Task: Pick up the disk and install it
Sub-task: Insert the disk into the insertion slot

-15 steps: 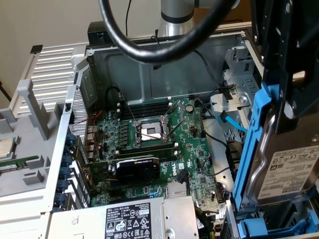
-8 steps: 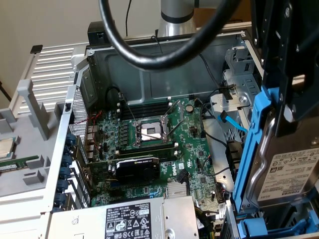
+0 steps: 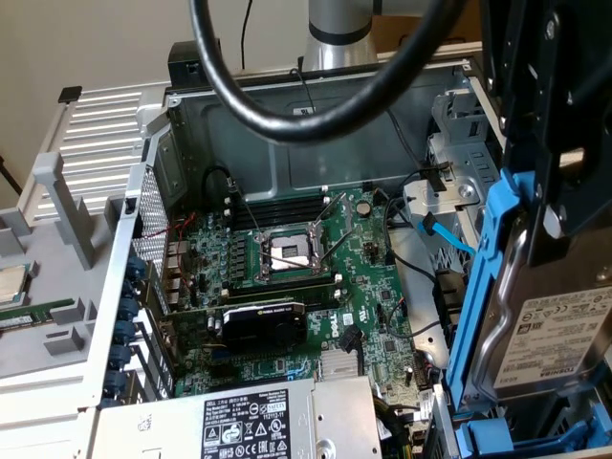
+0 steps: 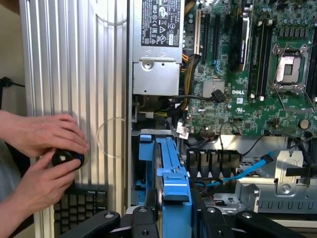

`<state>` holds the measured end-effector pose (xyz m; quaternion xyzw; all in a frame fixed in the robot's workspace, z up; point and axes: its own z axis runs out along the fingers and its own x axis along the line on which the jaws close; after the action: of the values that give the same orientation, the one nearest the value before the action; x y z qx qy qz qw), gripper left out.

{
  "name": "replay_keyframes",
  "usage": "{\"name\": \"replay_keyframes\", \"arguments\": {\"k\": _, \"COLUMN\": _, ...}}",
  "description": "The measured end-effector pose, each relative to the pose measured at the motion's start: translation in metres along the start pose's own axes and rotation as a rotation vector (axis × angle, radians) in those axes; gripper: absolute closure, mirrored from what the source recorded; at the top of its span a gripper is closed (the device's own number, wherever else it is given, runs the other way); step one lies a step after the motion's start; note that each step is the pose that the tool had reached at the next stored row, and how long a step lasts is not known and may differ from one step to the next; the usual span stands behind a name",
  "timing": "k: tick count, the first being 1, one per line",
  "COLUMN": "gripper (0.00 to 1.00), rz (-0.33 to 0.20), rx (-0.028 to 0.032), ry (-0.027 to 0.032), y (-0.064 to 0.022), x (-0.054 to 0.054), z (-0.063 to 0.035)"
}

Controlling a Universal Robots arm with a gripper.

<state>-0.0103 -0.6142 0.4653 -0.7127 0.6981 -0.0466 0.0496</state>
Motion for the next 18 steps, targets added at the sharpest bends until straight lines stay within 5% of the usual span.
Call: {"name": "replay_keyframes", "arguments": {"k": 18, "gripper": 0.64, "rz": 0.004, "rx": -0.0001, "ry": 0.0005, "y": 0.0006, "x": 0.0000, "z": 0.0042}}
